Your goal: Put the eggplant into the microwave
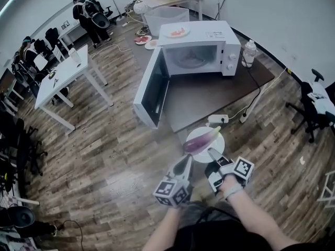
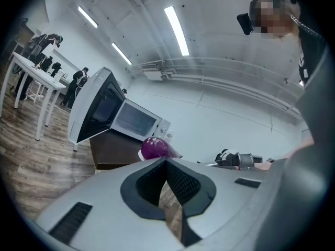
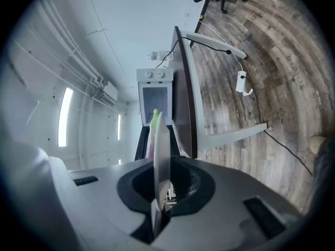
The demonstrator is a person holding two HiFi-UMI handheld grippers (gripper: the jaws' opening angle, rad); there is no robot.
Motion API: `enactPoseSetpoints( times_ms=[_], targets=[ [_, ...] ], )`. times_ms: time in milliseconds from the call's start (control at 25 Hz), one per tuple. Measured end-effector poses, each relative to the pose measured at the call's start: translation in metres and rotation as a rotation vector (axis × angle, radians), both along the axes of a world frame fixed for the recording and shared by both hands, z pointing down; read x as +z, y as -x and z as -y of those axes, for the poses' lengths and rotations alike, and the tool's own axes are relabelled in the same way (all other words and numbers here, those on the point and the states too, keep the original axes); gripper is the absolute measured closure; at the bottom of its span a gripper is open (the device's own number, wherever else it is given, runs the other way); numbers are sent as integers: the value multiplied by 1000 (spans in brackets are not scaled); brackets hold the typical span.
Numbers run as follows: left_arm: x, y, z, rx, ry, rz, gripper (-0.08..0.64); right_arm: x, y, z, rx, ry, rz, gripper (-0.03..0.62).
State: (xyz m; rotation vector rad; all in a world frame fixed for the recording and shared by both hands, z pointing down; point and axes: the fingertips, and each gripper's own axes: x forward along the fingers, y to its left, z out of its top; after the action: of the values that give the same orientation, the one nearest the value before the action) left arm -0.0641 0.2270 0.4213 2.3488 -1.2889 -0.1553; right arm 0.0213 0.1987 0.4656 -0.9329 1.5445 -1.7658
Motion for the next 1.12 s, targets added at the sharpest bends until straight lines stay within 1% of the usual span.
enactPoseSetpoints(
  times_ms=[280,520,640,800,1120],
  targets=[
    [15,2,26,-8,31,-21,560,16,1,27,6,24,-10,575],
    [21,-7,60,24,34,-10,560,24,-5,65,7,31,-10,575],
    [22,-10,82,26,32,1,560,26,-7,86,-1,32,-5,575],
    [22,-12,116,15,33,11,560,26,-7,121,-38,15,-12,575],
    [26,-29,185,8,17,3,560,26,-16,197,-70,-3,-24,575]
  ],
)
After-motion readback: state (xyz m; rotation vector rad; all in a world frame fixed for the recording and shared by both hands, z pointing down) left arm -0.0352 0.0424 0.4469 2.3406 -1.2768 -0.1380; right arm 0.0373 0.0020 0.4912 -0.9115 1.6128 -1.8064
